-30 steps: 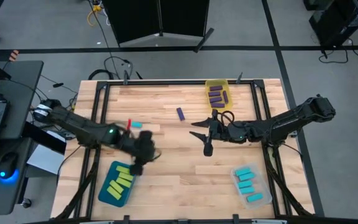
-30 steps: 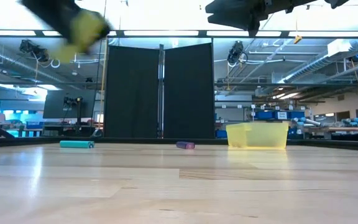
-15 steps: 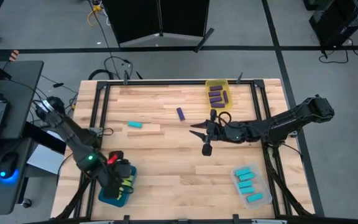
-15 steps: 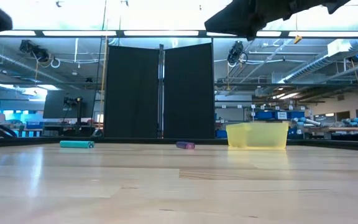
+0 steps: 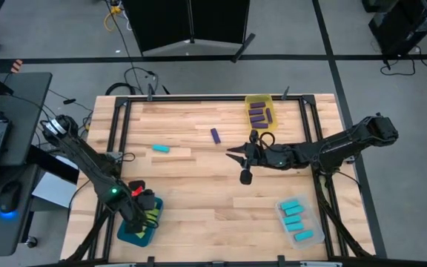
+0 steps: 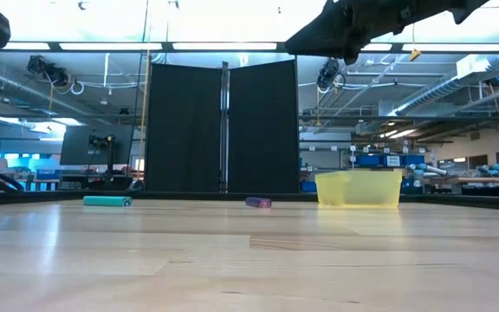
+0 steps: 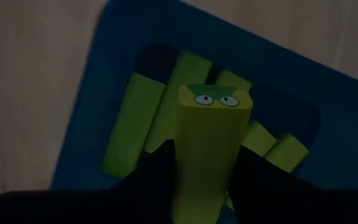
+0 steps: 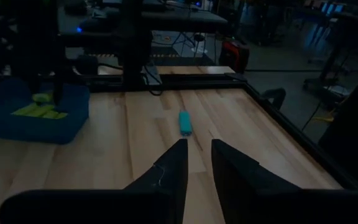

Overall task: Sort blocks
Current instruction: Put the green block into the blue bin, then put the violet block into the transparent yellow bin, then put the light blue block into the transparent bin

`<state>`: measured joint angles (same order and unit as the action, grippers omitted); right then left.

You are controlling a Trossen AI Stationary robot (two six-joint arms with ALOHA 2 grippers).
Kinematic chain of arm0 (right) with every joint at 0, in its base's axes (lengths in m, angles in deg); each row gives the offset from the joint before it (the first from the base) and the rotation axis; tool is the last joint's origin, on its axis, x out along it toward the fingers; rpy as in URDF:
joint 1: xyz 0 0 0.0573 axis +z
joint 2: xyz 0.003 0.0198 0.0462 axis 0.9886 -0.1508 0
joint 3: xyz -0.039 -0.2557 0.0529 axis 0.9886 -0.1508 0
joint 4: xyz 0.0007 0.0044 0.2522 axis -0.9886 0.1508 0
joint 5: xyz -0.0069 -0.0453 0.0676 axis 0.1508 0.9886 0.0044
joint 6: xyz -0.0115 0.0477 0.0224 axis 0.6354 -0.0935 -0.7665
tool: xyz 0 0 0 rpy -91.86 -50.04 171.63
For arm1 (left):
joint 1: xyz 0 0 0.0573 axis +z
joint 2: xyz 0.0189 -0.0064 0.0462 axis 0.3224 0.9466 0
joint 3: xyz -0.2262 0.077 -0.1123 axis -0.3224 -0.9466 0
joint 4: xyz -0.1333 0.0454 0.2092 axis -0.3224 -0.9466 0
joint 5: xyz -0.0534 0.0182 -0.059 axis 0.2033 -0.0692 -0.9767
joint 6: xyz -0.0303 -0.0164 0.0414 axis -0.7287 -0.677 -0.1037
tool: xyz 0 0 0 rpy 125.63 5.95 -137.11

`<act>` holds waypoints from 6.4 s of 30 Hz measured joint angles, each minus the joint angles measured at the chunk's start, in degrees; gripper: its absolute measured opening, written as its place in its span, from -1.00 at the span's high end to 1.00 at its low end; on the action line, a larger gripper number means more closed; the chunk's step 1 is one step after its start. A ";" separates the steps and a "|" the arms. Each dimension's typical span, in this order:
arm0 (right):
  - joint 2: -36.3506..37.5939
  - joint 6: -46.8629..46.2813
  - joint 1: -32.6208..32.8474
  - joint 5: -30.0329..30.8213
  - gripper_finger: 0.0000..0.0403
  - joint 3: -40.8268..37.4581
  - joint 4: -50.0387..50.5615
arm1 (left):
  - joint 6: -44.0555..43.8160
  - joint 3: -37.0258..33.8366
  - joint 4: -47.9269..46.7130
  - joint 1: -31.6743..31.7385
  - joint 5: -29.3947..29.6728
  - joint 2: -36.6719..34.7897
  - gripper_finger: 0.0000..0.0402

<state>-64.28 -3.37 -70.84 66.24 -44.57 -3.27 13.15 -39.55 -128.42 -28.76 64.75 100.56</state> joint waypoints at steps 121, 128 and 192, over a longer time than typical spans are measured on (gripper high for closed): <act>-12.67 25.12 -49.22 -23.69 0.42 6.86 44.76 | 50.45 -18.51 76.32 36.33 -9.71 -5.44 0.96; -15.77 24.70 -50.06 -23.74 0.42 6.93 43.68 | 50.49 -18.53 76.06 36.33 -9.49 -5.42 0.96; -3.74 4.36 -12.05 -30.38 0.92 -0.87 9.22 | 69.89 -1.64 -1.39 66.09 2.72 3.18 0.45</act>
<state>-68.02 0.99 -82.89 35.86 -45.45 5.95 83.04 -41.19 -129.81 37.33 67.47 103.74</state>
